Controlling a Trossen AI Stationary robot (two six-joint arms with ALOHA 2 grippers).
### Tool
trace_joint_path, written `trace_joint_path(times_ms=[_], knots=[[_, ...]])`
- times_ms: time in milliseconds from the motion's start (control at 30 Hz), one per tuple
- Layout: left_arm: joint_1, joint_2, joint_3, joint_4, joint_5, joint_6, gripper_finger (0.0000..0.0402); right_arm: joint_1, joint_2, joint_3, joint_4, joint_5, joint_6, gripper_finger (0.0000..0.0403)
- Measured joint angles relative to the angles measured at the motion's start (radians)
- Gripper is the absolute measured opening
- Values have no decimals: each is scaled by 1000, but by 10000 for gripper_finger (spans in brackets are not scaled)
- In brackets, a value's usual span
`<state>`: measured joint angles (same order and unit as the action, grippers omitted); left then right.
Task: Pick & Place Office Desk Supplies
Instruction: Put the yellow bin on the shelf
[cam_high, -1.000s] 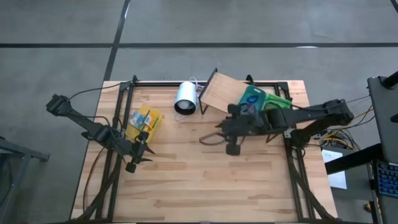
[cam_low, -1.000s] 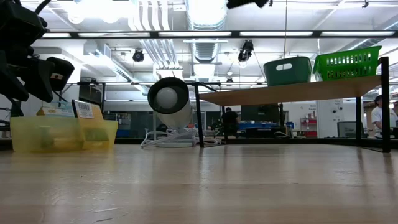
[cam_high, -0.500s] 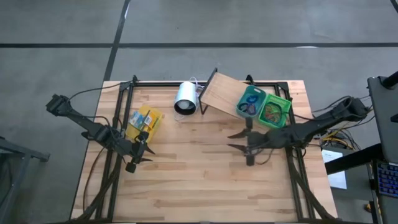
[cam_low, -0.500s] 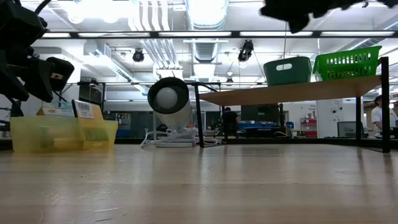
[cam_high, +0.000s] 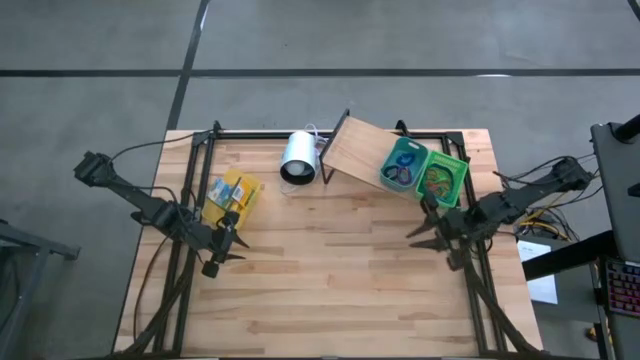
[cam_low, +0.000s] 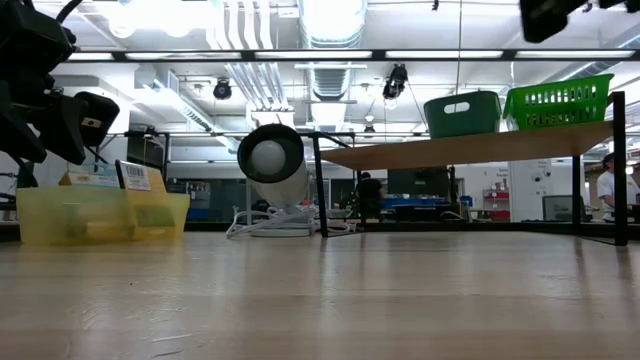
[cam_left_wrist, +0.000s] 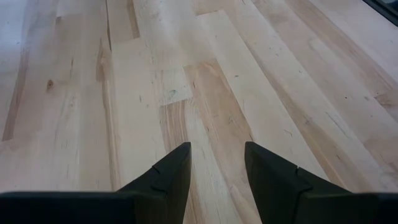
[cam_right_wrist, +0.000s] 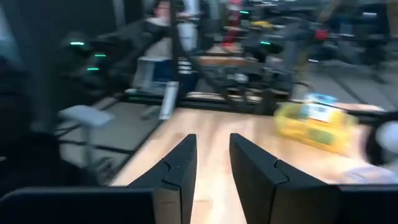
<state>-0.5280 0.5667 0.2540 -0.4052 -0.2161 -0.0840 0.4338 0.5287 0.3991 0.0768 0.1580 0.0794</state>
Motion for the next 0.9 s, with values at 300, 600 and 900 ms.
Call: trace_joint_path(times_ms=[300,600,900], knots=[[0,0,0,0,0,0,152,3,-148,-51,-65,-115,0,69],[0,0,0,0,0,0,152,3,-174,-84,-67,-114,132,59],[0,0,0,0,0,0,152,3,-109,-143,57,-195,131,56]])
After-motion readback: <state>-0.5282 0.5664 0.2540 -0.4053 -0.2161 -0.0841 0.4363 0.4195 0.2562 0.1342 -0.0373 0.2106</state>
